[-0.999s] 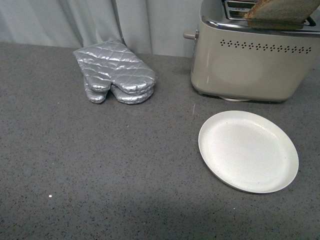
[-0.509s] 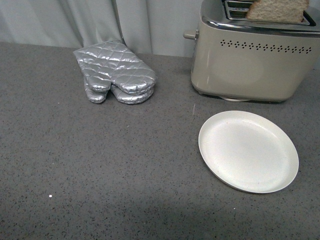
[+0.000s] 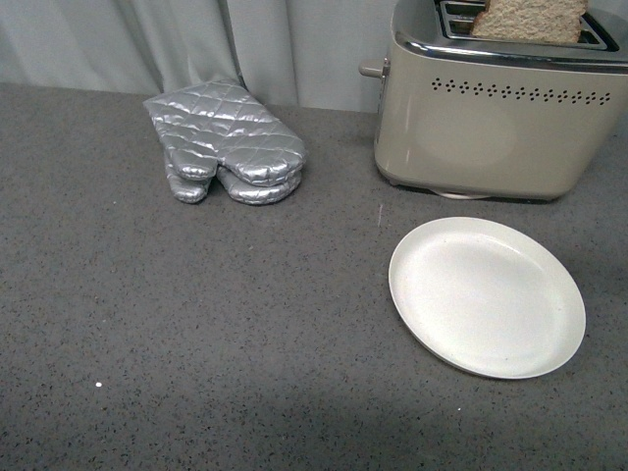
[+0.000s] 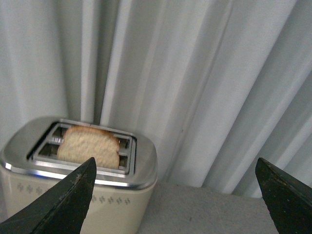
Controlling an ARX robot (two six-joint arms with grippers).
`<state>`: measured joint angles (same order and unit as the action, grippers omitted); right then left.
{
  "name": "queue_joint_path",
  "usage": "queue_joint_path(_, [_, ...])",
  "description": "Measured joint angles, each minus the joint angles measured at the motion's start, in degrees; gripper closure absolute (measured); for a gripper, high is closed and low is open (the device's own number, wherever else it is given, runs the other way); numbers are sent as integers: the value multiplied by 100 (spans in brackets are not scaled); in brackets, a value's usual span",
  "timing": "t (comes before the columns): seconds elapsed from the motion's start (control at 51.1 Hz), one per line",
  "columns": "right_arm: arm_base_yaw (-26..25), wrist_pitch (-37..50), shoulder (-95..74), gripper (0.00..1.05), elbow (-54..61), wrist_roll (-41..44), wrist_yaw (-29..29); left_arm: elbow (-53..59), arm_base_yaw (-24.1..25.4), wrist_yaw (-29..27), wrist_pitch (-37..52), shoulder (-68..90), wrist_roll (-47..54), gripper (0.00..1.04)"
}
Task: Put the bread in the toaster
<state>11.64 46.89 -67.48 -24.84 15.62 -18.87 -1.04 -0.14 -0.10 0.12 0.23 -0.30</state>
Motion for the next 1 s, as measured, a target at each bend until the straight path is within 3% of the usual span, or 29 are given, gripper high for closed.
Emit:
queue_joint_path(0.196, [-249,214,1119,10,1274,732,0,0,0,-2,0,0,0,7])
queue_joint_path(0.333, [-590,-221,2035,10,1932,765,-146,0,0,0,0,0,0,7])
queue_joint_path(0.431, [-1049,-1115,2907,24,2302,-81,1211,0,0,0,0,0,0,7])
queue_joint_path(0.509, [-1121,-1519,3381,35,2457,-730,1753,0,0,0,0,0,0,7])
queue_joint_path(0.842, [-1150,-2371,4419,85,2459,-1458,1878,0,0,-4,-2,-2,0,7])
queue_joint_path(0.92, [-1150,-2603,4680,103,2459,-1486,1878,0,0,-2,-4,-2,0,7])
queue_joint_path(0.999, [-1150,-2830,4907,104,2459,-1499,1880,0,0,-4,-4,-2,0,7])
